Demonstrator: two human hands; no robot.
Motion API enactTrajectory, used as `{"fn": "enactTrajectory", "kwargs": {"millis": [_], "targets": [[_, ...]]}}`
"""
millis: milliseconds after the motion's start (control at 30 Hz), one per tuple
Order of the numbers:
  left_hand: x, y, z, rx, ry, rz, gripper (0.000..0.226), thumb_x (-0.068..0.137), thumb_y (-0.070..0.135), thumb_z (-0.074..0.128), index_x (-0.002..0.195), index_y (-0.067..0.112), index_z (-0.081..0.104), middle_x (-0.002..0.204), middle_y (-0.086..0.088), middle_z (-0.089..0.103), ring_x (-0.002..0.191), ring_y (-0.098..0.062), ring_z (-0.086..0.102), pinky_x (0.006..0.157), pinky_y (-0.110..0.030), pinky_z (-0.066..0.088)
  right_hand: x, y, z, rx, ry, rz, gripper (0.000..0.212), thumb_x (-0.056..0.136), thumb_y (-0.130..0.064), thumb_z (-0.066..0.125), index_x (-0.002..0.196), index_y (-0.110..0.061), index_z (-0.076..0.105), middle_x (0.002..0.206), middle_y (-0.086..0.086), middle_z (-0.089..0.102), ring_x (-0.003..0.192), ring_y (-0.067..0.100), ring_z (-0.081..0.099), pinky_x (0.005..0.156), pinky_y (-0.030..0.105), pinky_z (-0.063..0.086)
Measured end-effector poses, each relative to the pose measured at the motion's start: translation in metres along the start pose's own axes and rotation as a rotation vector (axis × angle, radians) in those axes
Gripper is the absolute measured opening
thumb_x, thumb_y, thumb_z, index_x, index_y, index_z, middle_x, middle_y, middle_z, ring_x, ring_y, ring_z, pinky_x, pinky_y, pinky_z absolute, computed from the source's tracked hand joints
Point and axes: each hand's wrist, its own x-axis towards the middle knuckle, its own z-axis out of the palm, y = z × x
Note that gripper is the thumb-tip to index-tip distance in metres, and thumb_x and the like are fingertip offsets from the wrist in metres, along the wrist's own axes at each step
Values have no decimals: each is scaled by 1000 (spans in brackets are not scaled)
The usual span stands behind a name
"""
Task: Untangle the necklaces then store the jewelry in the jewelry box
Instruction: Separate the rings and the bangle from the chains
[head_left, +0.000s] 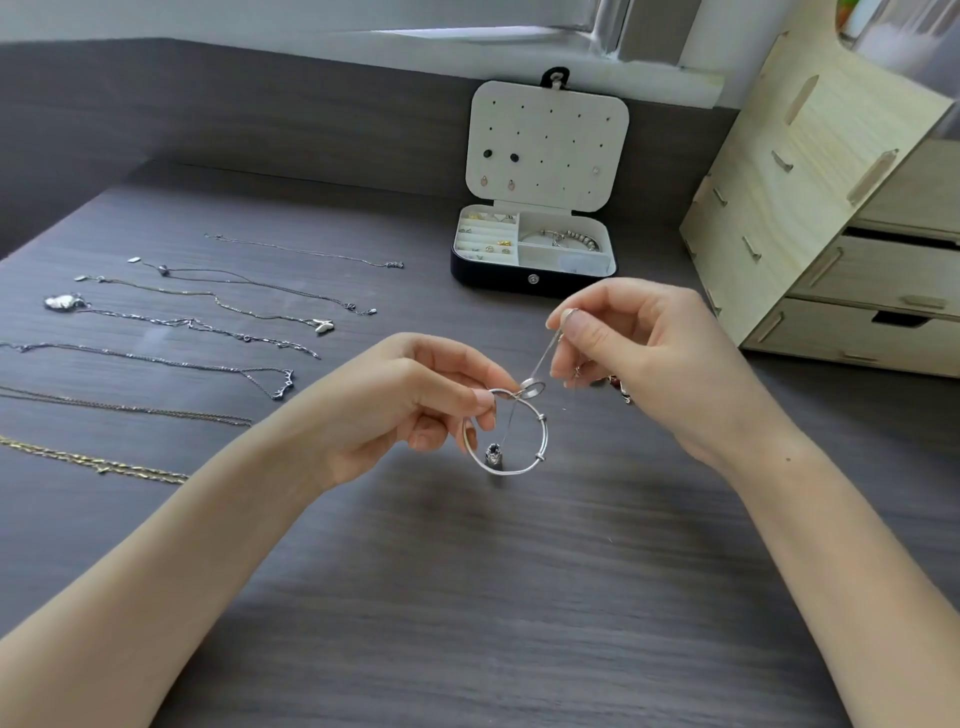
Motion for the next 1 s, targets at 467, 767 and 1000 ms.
{"fn": "enactTrajectory", "kwargs": {"millis": [467, 767, 1000], "targets": [[3, -10, 5, 85, -101, -50, 17, 69, 10, 59, 81, 11, 71, 64, -5, 59, 54, -14, 49, 42, -17, 33, 3, 7, -3, -117, 117, 51, 13, 91, -11, 57, 81, -11, 67, 54, -2, 60, 49, 6, 54, 47, 15, 39], [3, -8, 3, -34, -132, -47, 16, 70, 8, 53, 79, 8, 66, 59, -1, 48, 51, -13, 45, 44, -17, 33, 0, 13, -3, -551, -118, 65, 25, 84, -10, 58, 87, -32, 69, 74, -8, 64, 65, 5, 54, 65, 18, 44], [1, -3, 0, -107, -132, -12, 19, 70, 6, 51, 75, 10, 68, 58, -1, 45, 49, -13, 42, 44, -16, 34, -3, 0, -4, -482, -337, 19, 29, 83, -9, 62, 92, -35, 72, 102, -19, 63, 98, -5, 54, 82, 10, 35]]}}
